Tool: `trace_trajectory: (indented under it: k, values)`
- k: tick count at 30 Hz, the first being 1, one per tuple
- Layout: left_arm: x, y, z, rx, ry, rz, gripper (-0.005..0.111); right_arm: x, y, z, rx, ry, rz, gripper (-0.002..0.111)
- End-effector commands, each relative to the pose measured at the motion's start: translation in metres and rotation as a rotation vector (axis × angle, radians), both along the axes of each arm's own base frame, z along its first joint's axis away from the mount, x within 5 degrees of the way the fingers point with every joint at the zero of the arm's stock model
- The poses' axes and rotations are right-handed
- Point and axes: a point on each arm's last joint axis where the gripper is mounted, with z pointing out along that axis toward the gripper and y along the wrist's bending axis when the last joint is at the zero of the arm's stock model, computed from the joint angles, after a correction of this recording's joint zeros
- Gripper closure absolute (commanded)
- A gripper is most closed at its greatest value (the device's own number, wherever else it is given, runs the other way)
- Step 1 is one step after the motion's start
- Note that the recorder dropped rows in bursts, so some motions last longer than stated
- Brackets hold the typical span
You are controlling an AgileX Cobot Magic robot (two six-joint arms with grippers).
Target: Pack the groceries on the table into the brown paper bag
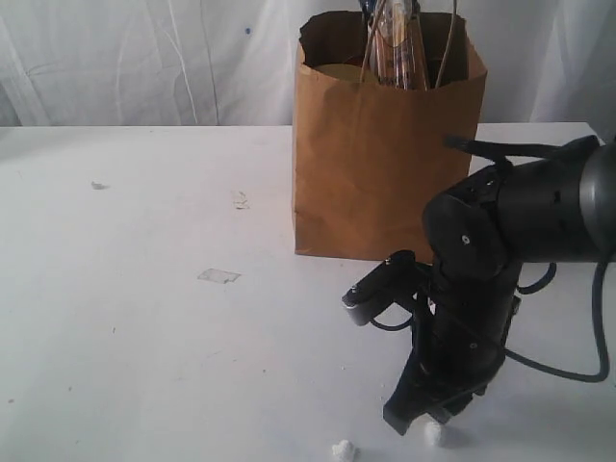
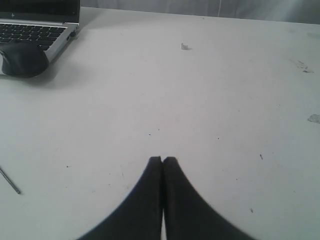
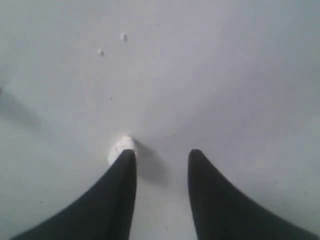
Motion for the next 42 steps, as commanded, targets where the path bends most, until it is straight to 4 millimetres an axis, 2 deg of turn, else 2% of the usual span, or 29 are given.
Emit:
trace_trajectory:
  k: [1, 6, 19, 21, 23, 24, 28, 31, 35, 38, 42]
  values:
    - [0.0, -0.001, -0.001, -0.006, 0.002, -0.006, 0.107, -0.008, 0.002, -0.017, 0.008, 0.09, -0.032, 0.075]
    - [0.0, -0.001, -0.001, -0.006, 0.002, -0.006, 0.107, -0.011, 0.004, -0.027, 0.017, 0.14, -0.008, 0.075]
    - [0.0, -0.001, -0.001, -0.006, 0.002, -0.006, 0.107, -0.012, 0.007, -0.026, 0.043, 0.16, -0.037, 0.075]
    - [0.0, -0.001, -0.001, -0.006, 0.002, -0.006, 0.107, -0.012, 0.007, -0.025, 0.042, 0.161, -0.037, 0.081]
    - [0.0, -0.001, -0.001, -0.006, 0.002, -0.006, 0.107, -0.01, 0.008, -0.021, 0.04, 0.161, -0.032, 0.1]
    - [0.0, -0.001, -0.001, -0.006, 0.002, -0.006, 0.107, -0.008, 0.009, -0.015, 0.049, 0.145, -0.028, 0.108]
    - [0.0, -0.001, -0.001, -0.006, 0.002, -0.006, 0.107, -0.005, 0.011, 0.002, 0.1, 0.075, -0.024, 0.108]
    - [0.0, -0.001, -0.001, -0.006, 0.002, -0.006, 0.107, -0.004, 0.012, 0.025, 0.18, -0.036, -0.022, 0.108]
    - [0.0, -0.001, -0.001, -0.006, 0.002, -0.006, 0.107, -0.006, 0.009, 0.069, 0.325, -0.252, -0.012, 0.108]
    - [0.0, -0.001, -0.001, -0.006, 0.002, -0.006, 0.107, -0.01, 0.0, 0.105, 0.404, -0.467, 0.023, 0.108]
    - [0.0, -0.001, -0.001, -0.006, 0.002, -0.006, 0.107, -0.016, -0.029, 0.154, 0.477, -0.78, -0.079, 0.108]
